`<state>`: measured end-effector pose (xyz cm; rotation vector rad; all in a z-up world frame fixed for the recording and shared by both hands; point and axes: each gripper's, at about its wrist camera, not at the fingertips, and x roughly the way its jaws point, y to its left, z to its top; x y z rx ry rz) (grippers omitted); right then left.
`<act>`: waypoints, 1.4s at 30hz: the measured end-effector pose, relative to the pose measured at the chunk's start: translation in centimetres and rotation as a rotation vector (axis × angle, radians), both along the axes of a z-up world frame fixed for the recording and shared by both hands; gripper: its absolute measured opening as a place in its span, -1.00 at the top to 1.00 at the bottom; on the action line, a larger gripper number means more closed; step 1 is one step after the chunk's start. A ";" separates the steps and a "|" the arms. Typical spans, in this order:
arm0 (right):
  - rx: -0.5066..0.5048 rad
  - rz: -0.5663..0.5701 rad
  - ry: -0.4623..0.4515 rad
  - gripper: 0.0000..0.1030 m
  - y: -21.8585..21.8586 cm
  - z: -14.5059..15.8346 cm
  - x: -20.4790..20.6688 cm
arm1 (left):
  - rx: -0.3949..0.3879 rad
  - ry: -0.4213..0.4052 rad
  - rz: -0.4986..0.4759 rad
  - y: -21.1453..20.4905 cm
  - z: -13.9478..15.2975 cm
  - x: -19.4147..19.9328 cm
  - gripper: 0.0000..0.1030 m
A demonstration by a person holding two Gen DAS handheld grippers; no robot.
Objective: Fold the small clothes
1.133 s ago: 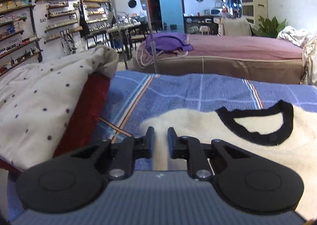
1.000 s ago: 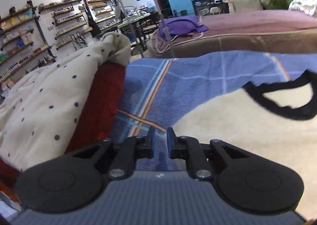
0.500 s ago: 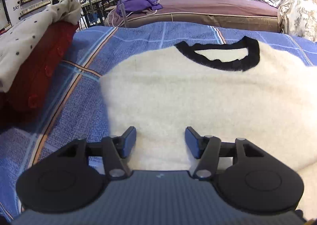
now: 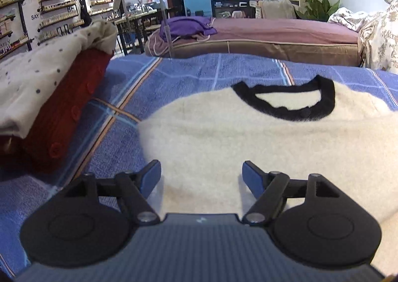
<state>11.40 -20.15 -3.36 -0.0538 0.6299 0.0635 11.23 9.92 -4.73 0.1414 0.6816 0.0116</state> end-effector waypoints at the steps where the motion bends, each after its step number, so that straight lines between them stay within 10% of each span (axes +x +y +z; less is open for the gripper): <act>1: -0.015 -0.007 -0.009 0.86 0.0 0.0 0.6 | 0.010 0.005 0.000 -0.4 0.1 0.3 -0.41; 8: -0.107 0.000 0.094 0.76 0.6 -4.5 3.2 | 0.099 0.060 0.065 -1.3 -3.3 2.8 -0.80; 16: -0.029 -0.078 -0.020 -0.76 -0.8 -0.7 -1.6 | 0.095 0.085 0.037 0.3 -1.6 2.3 -0.81; 31: 0.016 0.040 0.128 -1.00 -0.6 -0.5 -16.7 | -0.067 0.162 0.087 10.5 0.7 -14.3 -0.86; 36: 0.022 0.064 0.149 -1.00 -0.2 -1.3 -19.0 | -0.207 0.199 0.091 12.3 -1.1 -16.8 -0.18; 42: 0.058 0.051 0.181 -1.00 -0.7 -1.7 -20.5 | -0.190 0.116 0.036 12.2 -2.1 -16.2 -0.26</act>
